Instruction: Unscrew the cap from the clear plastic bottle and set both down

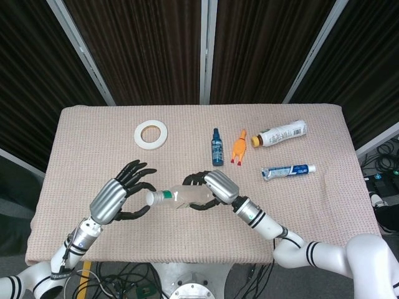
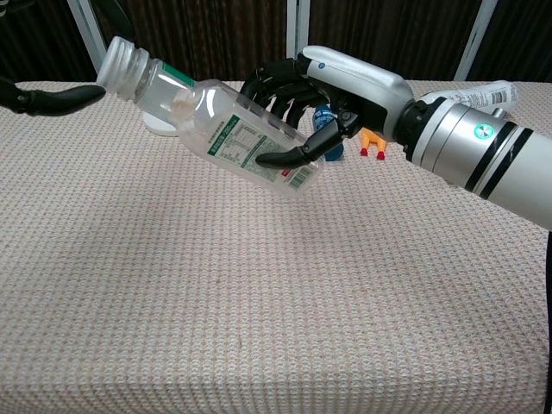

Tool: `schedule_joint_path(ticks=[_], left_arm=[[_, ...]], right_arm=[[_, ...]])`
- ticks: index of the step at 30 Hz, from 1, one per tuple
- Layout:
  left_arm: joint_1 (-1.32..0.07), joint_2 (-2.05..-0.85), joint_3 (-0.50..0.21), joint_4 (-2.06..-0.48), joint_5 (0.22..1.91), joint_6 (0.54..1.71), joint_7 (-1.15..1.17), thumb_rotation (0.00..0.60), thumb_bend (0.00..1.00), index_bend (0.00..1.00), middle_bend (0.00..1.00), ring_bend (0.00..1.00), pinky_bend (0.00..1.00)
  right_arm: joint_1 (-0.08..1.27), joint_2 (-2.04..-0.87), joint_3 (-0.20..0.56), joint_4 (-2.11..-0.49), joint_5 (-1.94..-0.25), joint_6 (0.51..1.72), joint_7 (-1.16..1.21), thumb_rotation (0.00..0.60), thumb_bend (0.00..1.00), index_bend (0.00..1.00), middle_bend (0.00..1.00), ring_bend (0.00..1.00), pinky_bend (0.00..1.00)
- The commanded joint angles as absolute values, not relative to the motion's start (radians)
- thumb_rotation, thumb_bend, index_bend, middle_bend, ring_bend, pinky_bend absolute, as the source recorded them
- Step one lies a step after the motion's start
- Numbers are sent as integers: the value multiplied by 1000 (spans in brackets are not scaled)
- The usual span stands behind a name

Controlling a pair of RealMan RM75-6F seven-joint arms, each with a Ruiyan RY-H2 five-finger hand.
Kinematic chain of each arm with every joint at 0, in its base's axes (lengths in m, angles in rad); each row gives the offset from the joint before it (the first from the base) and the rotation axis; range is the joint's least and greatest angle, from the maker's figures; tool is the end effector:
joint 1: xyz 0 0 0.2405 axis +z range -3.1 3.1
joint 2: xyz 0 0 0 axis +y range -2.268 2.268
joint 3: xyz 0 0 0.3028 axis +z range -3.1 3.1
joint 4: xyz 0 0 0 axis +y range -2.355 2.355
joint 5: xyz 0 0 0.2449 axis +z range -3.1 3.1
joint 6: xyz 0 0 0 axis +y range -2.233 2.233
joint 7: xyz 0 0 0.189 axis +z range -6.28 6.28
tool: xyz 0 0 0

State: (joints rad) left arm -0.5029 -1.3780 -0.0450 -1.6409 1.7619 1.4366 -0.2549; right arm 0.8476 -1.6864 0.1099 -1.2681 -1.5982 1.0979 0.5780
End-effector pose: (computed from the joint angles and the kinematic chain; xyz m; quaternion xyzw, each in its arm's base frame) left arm -0.1627 0.3129 0.0344 -0.6524 -0.3615 -0.6183 0.2476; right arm -0.0869 -0.4037 -0.1003 0.6839 -0.4566 0.5563 0.1197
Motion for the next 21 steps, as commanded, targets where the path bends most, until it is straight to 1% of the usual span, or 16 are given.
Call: schedule_joint_path(ticks=[1,9,14,21], left_arm=[[-504,-1379,-46,-1640,1762,1437,-254,600,280,392,143,43,39],[-506,-1386,-47,-1639,1763,1437,-260,600,284,435,151,43,40],[-503,-1392,-51,-1635,1765,1453,-269,600,291,477,173,43,40],[-500,-1393,-49,-1628,1768,1461,-273,600,300,483,185,43,40]], right_arm=[[849,-1687,111,-1268,-1598,1097,578,600,474,602,553,432,567],[849,-1690,110,-1269,-1598,1096,578,600,474,604,553,432,567],[848,-1692,108,-1268,-1599,1098,574,600,474,606,553,432,567],[846,-1696,108,-1268,-1601,1106,571,600,475,608,553,433,567]])
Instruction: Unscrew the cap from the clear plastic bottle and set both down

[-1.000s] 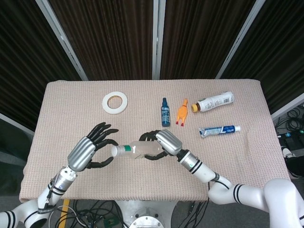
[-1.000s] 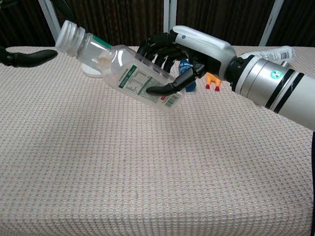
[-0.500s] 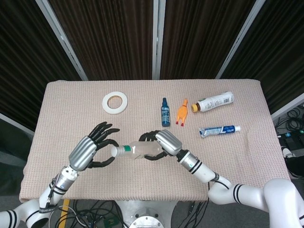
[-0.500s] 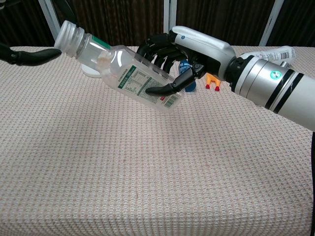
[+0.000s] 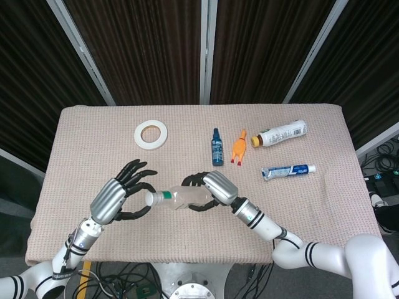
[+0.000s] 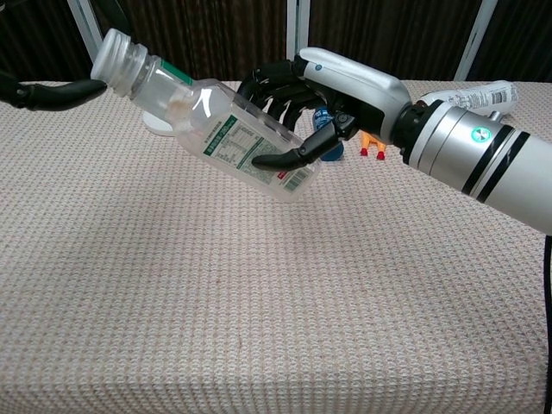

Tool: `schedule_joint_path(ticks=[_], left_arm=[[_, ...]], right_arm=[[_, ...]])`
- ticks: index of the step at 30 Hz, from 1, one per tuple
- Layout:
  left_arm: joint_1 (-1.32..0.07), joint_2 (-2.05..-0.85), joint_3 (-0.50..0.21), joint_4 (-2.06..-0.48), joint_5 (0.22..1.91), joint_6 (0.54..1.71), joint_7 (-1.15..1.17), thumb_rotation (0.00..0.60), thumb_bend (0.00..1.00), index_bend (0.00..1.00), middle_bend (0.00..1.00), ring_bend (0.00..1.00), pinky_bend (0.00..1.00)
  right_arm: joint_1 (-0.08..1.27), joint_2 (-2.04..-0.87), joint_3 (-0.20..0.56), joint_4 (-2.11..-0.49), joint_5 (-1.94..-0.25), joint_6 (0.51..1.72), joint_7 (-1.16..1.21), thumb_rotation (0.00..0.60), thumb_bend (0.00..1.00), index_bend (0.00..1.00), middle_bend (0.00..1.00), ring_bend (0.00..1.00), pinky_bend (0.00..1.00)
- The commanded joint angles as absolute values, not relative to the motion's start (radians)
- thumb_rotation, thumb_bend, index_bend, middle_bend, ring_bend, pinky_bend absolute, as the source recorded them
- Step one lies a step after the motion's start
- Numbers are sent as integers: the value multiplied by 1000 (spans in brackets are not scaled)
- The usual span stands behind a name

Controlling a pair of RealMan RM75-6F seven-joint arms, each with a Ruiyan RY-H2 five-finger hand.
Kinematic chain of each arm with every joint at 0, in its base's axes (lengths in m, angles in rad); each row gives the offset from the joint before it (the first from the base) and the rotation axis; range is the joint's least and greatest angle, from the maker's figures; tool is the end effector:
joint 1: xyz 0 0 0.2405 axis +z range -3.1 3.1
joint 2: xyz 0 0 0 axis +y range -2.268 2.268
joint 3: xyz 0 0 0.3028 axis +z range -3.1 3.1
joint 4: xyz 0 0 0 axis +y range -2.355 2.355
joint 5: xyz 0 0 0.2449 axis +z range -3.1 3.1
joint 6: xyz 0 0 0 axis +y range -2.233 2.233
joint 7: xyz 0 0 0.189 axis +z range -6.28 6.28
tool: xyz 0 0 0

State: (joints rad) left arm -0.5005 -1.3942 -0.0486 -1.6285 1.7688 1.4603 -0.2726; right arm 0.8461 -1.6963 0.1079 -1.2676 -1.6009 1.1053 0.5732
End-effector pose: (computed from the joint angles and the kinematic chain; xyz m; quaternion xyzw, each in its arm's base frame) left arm -0.1612 0.3124 0.0346 -0.6422 -0.3614 -0.6311 0.2423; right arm -0.0850 -0.4005 -0.1030 0.6832 -0.4556 0.5586 0.1168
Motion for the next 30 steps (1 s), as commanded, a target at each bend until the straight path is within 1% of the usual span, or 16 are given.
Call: schedule_joint_path(ticks=[1,11,15,17,21,24,27,30], left_arm=[[-499,-1393,-49,-1628,1768,1462,-273,600,301,483,186,43,40],[-493,-1380,-50,-1627,1762,1467,-261,600,305,485,191,43,40],[-473,-1350,-50,-1592,1722,1461,-230,600,306,484,194,43,40],[-469,-1330,-45,-1565,1681,1419,-190,600,306,484,194,43,40],[-490,-1306,-32,-1540,1559,1248,-88,600,308,484,194,43,39],[-507,-1319,-24,-1520,1489,1151,21,600,309,485,194,43,33],[-525,-1346,-22,-1493,1415,1066,123,600,309,481,194,43,23],[-539,-1374,-26,-1474,1362,1011,167,600,309,475,194,43,21]], right_arm=[[845,-1696,108,-1267,-1601,1108,569,600,475,609,553,432,566],[831,-1679,111,-1282,-1592,1120,531,600,475,612,553,434,567],[817,-1629,100,-1307,-1588,1111,462,600,474,612,552,435,567],[814,-1598,94,-1328,-1577,1089,414,600,474,611,551,435,567],[816,-1534,87,-1377,-1541,1024,286,600,474,612,547,436,567],[817,-1505,85,-1399,-1505,981,186,600,475,611,547,436,567],[810,-1497,89,-1408,-1471,966,88,600,475,611,546,436,567],[801,-1496,96,-1414,-1442,966,27,600,474,611,544,436,567]])
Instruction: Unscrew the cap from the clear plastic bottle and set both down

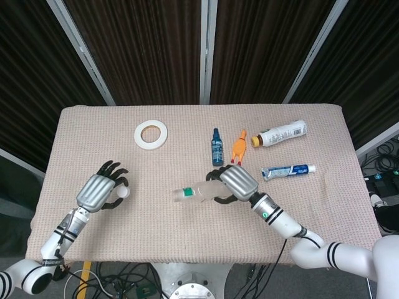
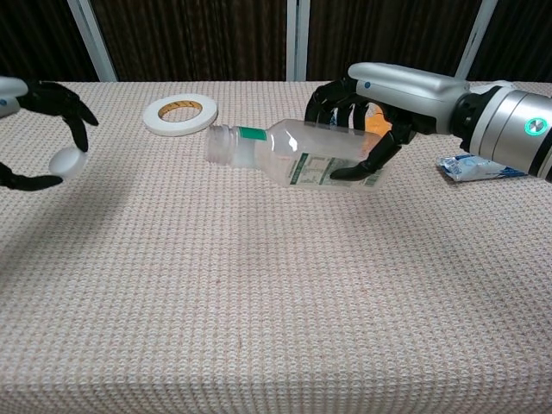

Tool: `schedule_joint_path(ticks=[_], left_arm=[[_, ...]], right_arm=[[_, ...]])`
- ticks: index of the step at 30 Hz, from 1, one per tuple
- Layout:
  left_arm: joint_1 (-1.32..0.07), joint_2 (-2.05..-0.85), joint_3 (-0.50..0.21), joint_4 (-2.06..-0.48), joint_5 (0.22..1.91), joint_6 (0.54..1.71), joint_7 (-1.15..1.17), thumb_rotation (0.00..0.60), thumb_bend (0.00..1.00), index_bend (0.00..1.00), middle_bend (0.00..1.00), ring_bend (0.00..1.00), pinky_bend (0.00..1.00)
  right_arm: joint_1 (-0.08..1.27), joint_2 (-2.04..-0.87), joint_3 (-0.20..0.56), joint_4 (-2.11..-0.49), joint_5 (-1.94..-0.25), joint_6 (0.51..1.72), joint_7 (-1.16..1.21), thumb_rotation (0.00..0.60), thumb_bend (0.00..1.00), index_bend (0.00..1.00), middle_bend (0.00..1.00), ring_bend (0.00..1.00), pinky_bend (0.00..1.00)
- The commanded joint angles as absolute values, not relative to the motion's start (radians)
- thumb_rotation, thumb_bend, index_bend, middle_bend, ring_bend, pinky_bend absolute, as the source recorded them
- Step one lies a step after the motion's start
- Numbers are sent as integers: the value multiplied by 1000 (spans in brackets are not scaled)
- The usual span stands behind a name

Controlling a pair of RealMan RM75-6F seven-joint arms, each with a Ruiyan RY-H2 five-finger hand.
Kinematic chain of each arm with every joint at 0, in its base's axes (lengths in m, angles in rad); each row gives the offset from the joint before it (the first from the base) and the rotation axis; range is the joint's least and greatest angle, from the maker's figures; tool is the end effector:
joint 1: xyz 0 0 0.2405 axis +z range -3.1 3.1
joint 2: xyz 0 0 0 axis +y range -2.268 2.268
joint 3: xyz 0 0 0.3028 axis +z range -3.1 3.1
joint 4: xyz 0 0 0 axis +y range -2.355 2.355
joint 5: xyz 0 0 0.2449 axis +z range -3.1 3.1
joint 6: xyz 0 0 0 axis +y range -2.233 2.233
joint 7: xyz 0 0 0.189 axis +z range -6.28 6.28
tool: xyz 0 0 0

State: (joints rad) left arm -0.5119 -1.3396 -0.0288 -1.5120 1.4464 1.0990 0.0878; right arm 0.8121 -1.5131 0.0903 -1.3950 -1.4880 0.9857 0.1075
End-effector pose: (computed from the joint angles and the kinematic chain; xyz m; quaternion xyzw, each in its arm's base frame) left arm -0.2695 0.3538 0.0037 -0.7450 -0.3666 -0.3666 0.4197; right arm -0.1358 -0.4154 -0.0633 0.7778 -0.3424 0.4471 0.2791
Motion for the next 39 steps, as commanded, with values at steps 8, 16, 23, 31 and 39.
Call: schedule_joint_path(ticks=[8,16,23,31,39], left_arm=[[-541,-1398,-33,-1465,1333,999,198,600,244,315,177,43,20],[-498,-1397,-49,-1451,1394,1122,100,600,45,204,169,43,19],[-429,-1363,-74,-1442,1433,1281,8,600,17,202,169,43,19],[-315,-1269,-78,-1450,1385,1396,-40,600,13,202,169,43,19],[-177,-1226,-54,-1424,1372,1535,-75,600,1,206,169,43,18]], right_arm=[[798,-1503,108,-1415,-1376,938,-105,600,456,591,518,420,500],[806,-1556,112,-1392,-1314,905,-223,600,346,366,440,291,357],[806,-1564,102,-1401,-1276,867,-264,600,176,14,134,14,61],[719,-1428,85,-1527,-1357,1015,-220,600,153,0,77,0,9],[442,-1190,17,-1632,-1476,1419,-101,600,176,0,152,0,39]])
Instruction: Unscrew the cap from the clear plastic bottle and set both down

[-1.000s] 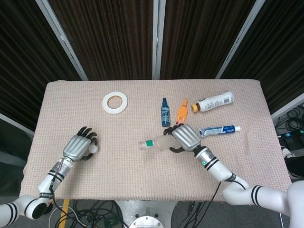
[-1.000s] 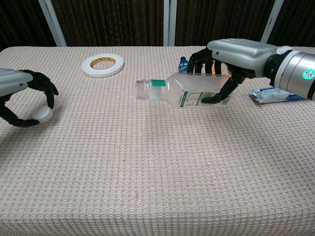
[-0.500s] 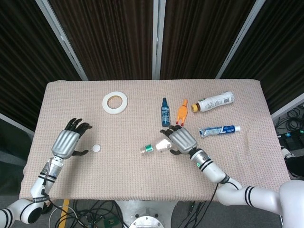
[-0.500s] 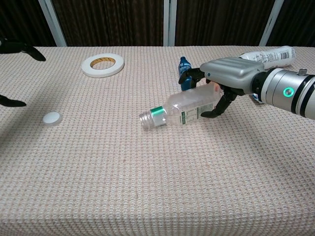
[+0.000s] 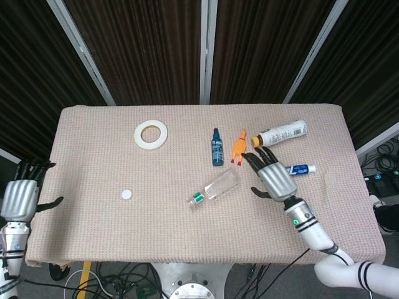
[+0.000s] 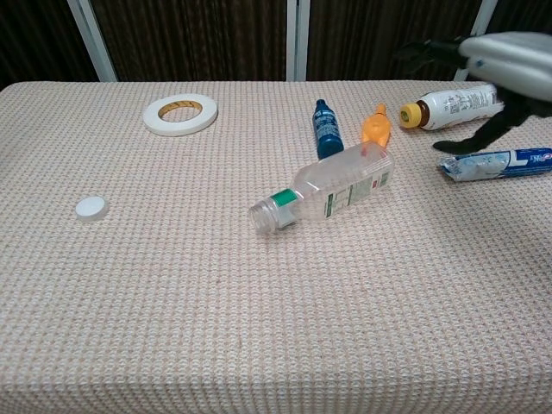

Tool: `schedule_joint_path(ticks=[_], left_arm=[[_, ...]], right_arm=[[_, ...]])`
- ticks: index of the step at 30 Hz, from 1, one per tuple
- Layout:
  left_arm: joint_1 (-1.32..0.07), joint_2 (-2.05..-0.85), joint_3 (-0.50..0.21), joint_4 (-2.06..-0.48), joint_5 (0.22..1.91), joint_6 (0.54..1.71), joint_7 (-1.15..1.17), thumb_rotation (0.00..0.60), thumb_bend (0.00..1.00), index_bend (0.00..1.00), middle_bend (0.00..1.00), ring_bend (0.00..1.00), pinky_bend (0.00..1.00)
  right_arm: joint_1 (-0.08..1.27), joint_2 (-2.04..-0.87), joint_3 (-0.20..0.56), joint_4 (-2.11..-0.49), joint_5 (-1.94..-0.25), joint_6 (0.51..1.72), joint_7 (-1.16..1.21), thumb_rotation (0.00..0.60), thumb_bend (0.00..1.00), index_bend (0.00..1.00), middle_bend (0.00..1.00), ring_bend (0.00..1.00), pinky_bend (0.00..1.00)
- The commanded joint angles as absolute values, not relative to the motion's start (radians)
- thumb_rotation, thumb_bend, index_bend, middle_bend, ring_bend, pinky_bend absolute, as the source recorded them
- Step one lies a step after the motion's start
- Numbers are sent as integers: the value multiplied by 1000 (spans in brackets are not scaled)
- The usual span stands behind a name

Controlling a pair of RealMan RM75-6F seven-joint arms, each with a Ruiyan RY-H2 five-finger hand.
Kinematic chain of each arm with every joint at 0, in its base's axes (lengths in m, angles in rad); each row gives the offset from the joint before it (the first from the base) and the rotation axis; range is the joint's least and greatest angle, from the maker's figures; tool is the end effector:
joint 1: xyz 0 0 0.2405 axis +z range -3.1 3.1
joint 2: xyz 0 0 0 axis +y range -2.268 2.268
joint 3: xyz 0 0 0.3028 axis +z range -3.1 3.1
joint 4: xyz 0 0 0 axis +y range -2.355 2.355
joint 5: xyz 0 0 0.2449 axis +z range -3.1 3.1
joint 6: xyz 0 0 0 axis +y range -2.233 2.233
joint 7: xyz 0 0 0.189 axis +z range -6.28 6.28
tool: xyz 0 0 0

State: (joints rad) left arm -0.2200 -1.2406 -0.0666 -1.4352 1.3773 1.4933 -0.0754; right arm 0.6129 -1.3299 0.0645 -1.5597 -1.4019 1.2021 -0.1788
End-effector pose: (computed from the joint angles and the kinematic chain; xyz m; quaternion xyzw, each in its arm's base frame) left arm -0.3769 0.2905 0.1352 -0.5661 -0.3744 -0.4253 0.5987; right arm -0.2142 -0.3873 0.0285 0.7331 -0.2974 0.4219 0.4429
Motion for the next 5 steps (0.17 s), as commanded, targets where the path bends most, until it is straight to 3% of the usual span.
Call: schedule_joint_path(ticks=[1,5], left_arm=[[-164,-1227,-51,-1426,1373,1548,-74,600,1,207,169,43,18],[-124,-1229,-27,-1439,1388,1570,-68,600,1,214,171,43,18]], right_arm=[[412,-1172,9,-1640,-1480,1455,-89,600,180,0,150,0,39],[299,-1121,-19,-1663,-1483,1570,-43,600,192,0,139,0,39]])
